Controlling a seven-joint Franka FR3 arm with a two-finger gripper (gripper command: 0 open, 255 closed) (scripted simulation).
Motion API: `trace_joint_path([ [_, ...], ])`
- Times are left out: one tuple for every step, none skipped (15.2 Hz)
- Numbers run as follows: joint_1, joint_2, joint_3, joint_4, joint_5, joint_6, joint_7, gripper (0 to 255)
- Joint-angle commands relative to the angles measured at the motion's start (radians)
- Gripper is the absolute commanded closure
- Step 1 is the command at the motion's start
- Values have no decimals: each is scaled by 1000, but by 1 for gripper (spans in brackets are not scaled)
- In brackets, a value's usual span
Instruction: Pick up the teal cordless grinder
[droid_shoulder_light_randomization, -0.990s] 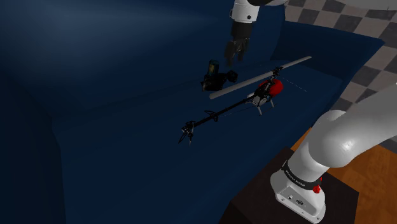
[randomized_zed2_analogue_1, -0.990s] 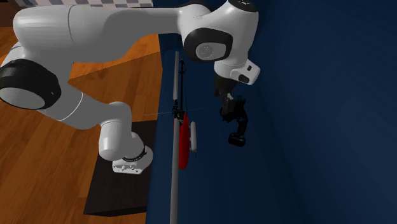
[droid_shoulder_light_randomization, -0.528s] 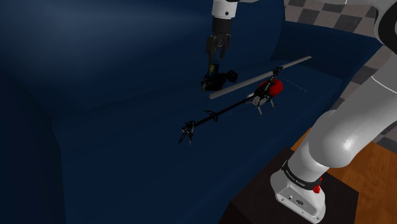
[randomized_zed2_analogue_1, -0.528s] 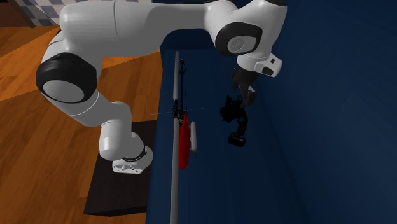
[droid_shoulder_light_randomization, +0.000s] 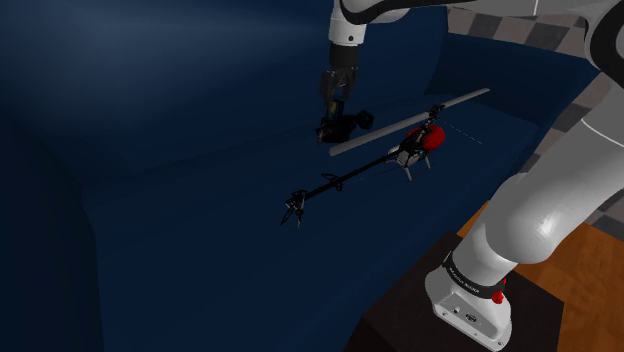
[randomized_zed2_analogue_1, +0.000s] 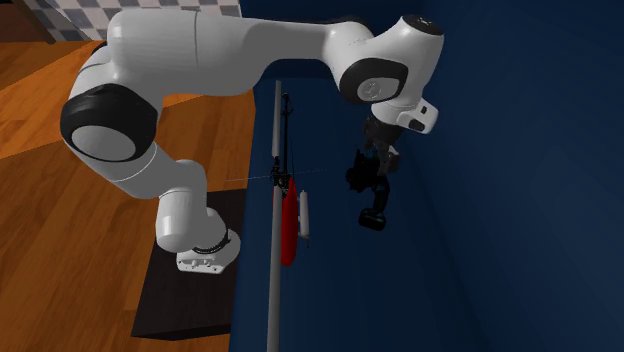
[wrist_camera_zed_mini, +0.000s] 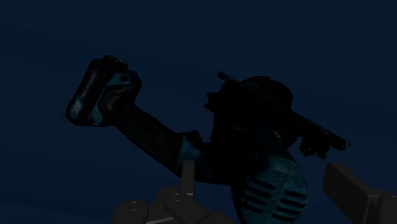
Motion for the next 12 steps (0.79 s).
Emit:
trace_joint_path([
  [0, 1, 0, -7, 0, 8, 0, 255],
  [0, 1, 0, -6, 0, 8, 0, 255],
  [0, 1, 0, -6, 0, 8, 0, 255],
  [0, 1, 0, -6, 0, 7, 1, 255],
  [0, 2, 0, -5, 0, 7, 0, 255],
  [0, 1, 0, -6, 0, 8, 0, 255],
  [0, 2, 0, -5, 0, 7, 1, 255],
  [0, 2, 0, -5, 0, 7, 0, 255],
  [0, 1, 0, -6, 0, 7, 0, 255],
  [0, -1, 0, -7, 0, 6, 0, 255],
  [0, -1, 0, 7, 0, -7, 0, 255],
  [0, -1, 0, 20, 0, -21, 0, 255],
])
